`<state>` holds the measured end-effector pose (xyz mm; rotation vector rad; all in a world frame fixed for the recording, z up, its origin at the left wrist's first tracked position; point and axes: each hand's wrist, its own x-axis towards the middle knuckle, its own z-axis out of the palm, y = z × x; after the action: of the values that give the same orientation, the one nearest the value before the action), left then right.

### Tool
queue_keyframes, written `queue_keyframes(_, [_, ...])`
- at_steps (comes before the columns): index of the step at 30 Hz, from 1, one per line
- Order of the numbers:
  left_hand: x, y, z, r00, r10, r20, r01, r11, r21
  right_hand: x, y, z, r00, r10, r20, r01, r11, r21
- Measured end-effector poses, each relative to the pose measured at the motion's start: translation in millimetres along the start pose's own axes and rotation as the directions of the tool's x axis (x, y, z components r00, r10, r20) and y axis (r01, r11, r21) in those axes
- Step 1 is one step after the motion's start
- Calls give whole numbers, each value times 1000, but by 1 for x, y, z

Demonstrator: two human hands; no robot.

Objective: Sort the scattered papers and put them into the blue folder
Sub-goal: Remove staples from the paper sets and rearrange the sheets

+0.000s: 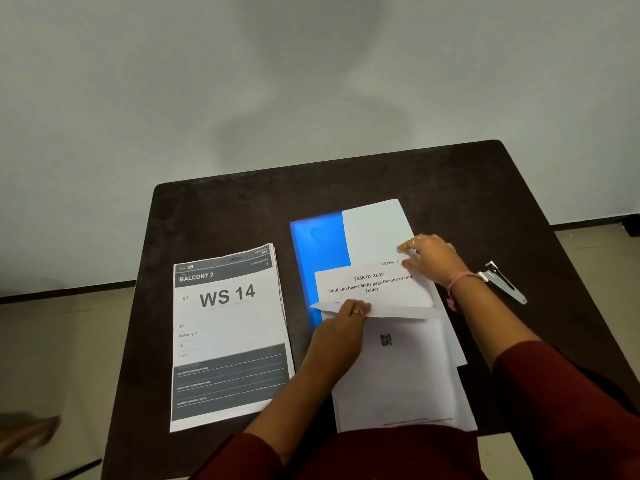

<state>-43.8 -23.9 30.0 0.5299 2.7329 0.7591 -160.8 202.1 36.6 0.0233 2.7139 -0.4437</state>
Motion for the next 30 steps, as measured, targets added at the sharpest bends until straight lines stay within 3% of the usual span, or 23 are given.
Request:
queue_keyframes(2, [-1, 0, 2, 1000, 9, 5, -9, 999, 31, 6, -6, -2, 1000, 13, -8, -14, 995, -98])
queue_keyframes(7, [-2, 11, -3, 998, -60, -13, 61, 998, 28, 3, -10, -2, 995, -32, -93, 22, 994, -105])
queue_keyframes(14, [2, 12, -3, 999, -17, -50, 17, 1000, -4, -21, -7, 1, 982, -135, -134, 104, 971, -216])
queue_keyframes(18, [4, 17, -9, 998, -64, -23, 60, 989, -136, -46, -7, -1, 981, -188, -50, 192, 973, 128])
queue_keyframes(20, [6, 15, -9, 998, -49, -48, 41, 985, -170, -58, -7, -5, 961, -253, 107, 187, 889, 418])
queue_keyframes(23, [8, 11, -9, 998, -6, -68, -5, 988, -157, -68, -3, -13, 866, -353, 354, 2, 711, 703])
queue_keyframes(27, [8, 7, -9, 999, 15, -37, -19, 994, -112, -57, 5, -13, 904, -264, 336, -119, 599, 792])
queue_keyframes(28, [7, 6, -10, 1000, 18, -18, -20, 994, -112, -51, 5, -11, 933, -224, 281, -87, 618, 782])
queue_keyframes(30, [7, 6, -11, 999, 36, -11, -37, 995, -92, -34, 7, -4, 983, -155, 99, 60, 778, 625])
